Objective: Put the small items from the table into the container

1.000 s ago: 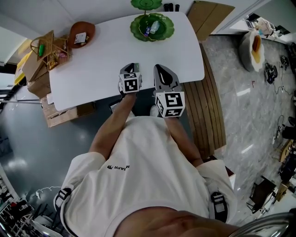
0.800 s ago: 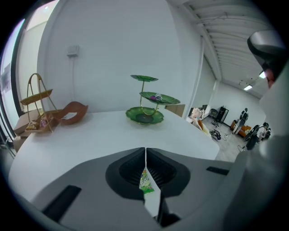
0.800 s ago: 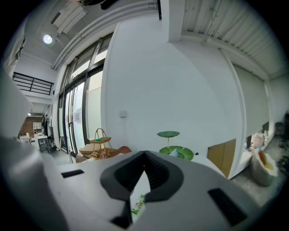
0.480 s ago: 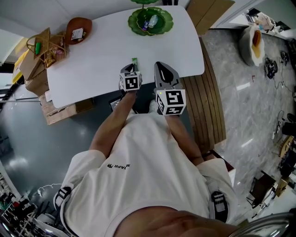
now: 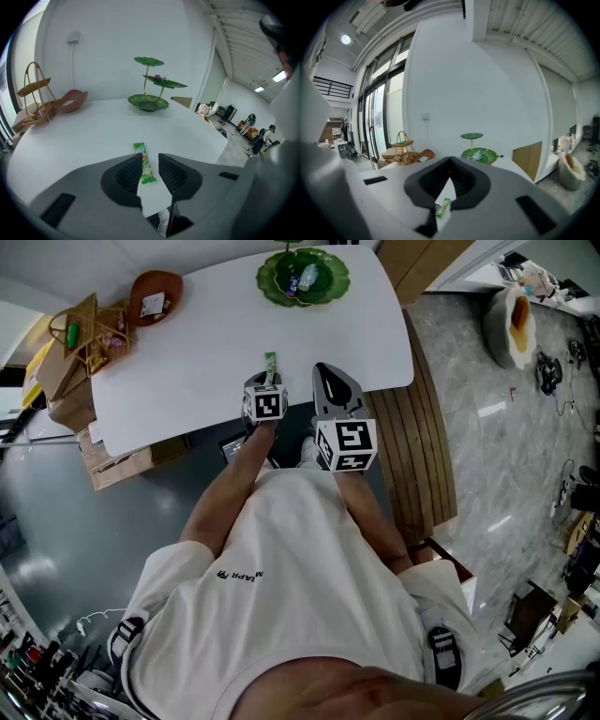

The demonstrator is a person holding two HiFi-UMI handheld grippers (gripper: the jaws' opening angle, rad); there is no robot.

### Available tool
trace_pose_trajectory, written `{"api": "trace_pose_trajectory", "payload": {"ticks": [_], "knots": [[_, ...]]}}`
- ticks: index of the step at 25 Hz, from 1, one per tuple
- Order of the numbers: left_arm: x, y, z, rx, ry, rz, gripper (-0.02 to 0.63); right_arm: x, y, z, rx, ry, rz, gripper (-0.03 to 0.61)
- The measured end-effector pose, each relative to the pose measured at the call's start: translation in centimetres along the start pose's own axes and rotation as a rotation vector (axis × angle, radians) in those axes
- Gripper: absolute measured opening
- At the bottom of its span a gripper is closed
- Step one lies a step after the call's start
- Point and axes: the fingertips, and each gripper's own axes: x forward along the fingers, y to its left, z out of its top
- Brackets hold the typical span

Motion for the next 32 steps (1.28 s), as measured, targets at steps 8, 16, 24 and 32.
{"api": "trace_pose_trajectory", "payload": {"ticks": [8,16,24,32], "knots": [[1.4,-0.1,-2.2,0.015,0.072,0.009,0.123,0.1,-0.2,-0.6,0.009,0.019,-0.011,0.006],[2.7,-0.1,-3.9,0.061,0.117,0.032,0.123,0.0,-0.6,-1.1,0.005,0.033,-0.03,0.006],[3.9,-0.1,-4.6,0.061,0.137,0.041,0.123,-0.1,-1.1,-1.3,-0.004,0.045,-0.042,0.006],[4.8,0.5,-5.1,0.037,0.155,0.048,0.123,0.1,-1.0,-1.5,-0.011,0.053,-0.035,0.006]]}}
